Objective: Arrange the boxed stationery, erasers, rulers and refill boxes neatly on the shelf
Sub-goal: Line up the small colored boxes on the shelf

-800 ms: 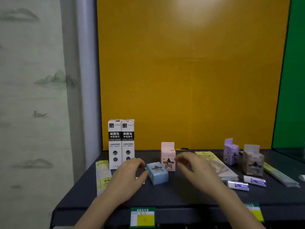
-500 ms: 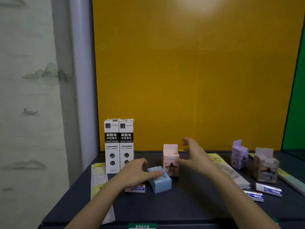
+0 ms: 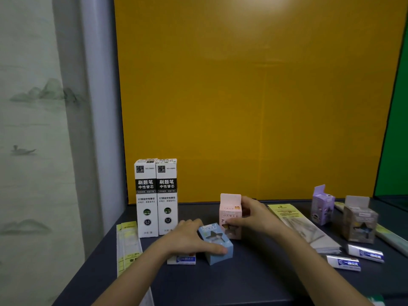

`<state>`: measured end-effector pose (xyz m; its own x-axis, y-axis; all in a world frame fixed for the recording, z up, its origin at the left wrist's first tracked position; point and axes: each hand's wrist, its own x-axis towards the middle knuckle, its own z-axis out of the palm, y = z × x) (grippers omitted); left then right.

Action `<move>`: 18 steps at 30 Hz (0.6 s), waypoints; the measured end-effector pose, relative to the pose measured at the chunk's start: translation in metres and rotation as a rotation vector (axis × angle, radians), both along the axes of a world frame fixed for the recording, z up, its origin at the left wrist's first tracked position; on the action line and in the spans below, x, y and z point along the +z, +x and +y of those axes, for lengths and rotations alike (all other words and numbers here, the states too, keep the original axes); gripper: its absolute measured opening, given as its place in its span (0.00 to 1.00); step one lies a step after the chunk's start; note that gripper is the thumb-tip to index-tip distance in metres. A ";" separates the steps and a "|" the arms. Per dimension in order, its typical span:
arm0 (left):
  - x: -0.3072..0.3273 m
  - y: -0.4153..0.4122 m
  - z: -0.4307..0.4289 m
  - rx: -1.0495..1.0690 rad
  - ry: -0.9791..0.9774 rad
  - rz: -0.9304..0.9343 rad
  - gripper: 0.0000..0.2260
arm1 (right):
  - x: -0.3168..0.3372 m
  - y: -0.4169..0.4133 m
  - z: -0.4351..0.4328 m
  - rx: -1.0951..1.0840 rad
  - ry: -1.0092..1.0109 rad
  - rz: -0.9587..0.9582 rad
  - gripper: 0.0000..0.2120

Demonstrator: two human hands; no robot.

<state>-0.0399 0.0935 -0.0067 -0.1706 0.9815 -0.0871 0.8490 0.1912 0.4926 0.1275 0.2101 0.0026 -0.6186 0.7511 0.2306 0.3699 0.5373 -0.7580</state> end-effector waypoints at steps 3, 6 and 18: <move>0.000 0.000 0.001 -0.018 0.050 -0.074 0.31 | 0.002 0.004 0.000 -0.028 0.016 0.055 0.25; 0.005 0.002 -0.003 -0.048 0.159 -0.079 0.30 | 0.009 0.010 -0.004 -0.046 0.013 0.099 0.23; 0.014 0.004 0.002 -0.006 0.316 -0.493 0.40 | 0.013 0.048 -0.027 -0.147 -0.030 0.259 0.24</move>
<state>-0.0362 0.0959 0.0068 -0.1785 0.9735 0.1426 0.5058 -0.0335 0.8620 0.1752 0.1833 0.0156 -0.4259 0.8372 0.3431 0.2343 0.4684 -0.8519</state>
